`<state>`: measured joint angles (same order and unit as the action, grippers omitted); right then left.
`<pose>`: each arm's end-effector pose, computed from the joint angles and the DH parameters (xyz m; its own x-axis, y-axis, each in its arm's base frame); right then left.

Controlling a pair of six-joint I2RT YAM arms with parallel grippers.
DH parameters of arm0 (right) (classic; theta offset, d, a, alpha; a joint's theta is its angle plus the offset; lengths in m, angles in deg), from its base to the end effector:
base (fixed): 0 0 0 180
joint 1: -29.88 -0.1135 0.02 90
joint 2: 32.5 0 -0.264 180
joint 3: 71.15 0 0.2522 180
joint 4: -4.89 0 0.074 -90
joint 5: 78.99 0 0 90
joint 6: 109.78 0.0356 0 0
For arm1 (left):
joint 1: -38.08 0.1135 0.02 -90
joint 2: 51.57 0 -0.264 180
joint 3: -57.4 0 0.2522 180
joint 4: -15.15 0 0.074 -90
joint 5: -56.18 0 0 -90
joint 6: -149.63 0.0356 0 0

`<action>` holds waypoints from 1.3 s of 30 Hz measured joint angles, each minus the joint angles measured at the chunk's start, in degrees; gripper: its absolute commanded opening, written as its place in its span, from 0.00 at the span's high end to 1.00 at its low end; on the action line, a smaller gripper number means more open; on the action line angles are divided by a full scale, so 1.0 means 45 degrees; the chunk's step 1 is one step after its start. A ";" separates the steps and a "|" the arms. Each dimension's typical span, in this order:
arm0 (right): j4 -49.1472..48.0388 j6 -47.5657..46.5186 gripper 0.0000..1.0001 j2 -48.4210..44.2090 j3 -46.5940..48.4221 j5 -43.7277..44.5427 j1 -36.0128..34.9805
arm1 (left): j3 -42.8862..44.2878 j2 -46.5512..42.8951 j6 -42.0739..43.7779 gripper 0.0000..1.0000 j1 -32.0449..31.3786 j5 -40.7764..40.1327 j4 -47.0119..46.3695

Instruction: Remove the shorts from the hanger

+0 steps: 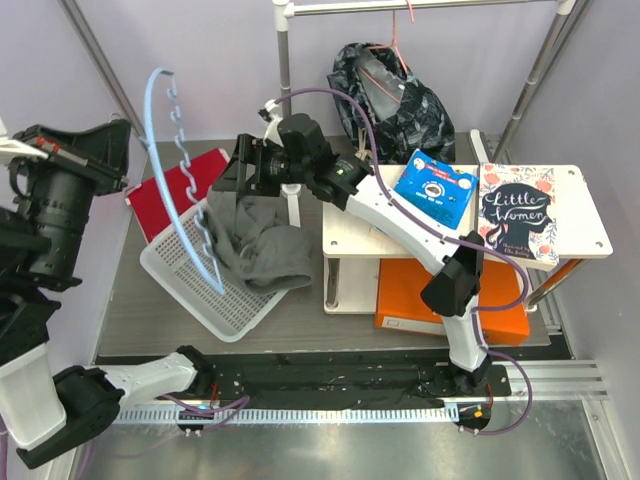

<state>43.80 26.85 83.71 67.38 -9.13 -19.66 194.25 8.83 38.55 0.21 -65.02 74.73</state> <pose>0.2975 0.3677 0.4155 -0.8022 0.1112 -0.5867 -0.5029 0.4039 0.7642 0.0497 -0.0153 0.6185 0.1657 -0.5185 -0.8389 0.2072 0.8499 -0.4845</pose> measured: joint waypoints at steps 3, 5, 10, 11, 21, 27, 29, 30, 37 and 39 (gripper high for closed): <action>0.0933 -0.0777 0.05 -0.0185 0.0350 0.0175 0.0282 | 0.0447 0.0797 -0.0481 1.00 0.0000 0.0680 0.0185; 0.1273 -0.1039 0.05 -0.0471 0.0340 0.0248 0.0602 | 0.0432 0.0996 -0.0729 1.00 0.0000 0.0957 0.0379; 0.1821 -0.1583 0.05 -0.2123 -0.0126 0.0495 0.1977 | -0.0121 0.1073 -0.1180 1.00 -0.0005 0.1307 0.0656; 0.1865 -0.1681 0.05 -0.2487 -0.0136 0.0563 0.2210 | -0.0121 0.1088 -0.1239 1.00 0.0000 0.1409 0.0690; 0.1831 -0.2924 0.00 -0.5518 -0.0330 -0.0330 0.2924 | 0.0049 0.1107 -0.2021 1.00 0.0000 0.3968 -0.0170; 0.1744 -0.3968 0.00 -0.6392 -0.0860 -0.1185 0.4075 | 0.0403 0.1481 -0.2885 1.00 0.0000 0.6037 -0.1083; 0.1690 -0.4090 0.00 -0.6523 -0.1054 -0.1719 0.4634 | 0.0607 0.1671 -0.3089 1.00 0.0000 0.6834 -0.1370; 0.1690 -0.4158 0.00 -0.6581 -0.1171 -0.2011 0.5022 | 0.0690 0.1778 -0.3235 1.00 0.0000 0.7276 -0.1545; 0.1292 -0.4609 0.00 -0.7412 -0.2691 -0.3730 0.6844 | 0.0437 0.2273 -0.3779 1.00 0.0000 0.9292 -0.2346; 0.0782 -0.4386 0.00 -0.7737 -0.3298 -0.4430 0.7135 | 0.0248 0.2433 -0.3861 1.00 0.0000 0.9622 -0.2419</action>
<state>47.31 7.12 48.89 52.54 -29.06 12.45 195.36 19.78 21.17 0.21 -21.72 63.85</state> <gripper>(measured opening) 0.996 0.007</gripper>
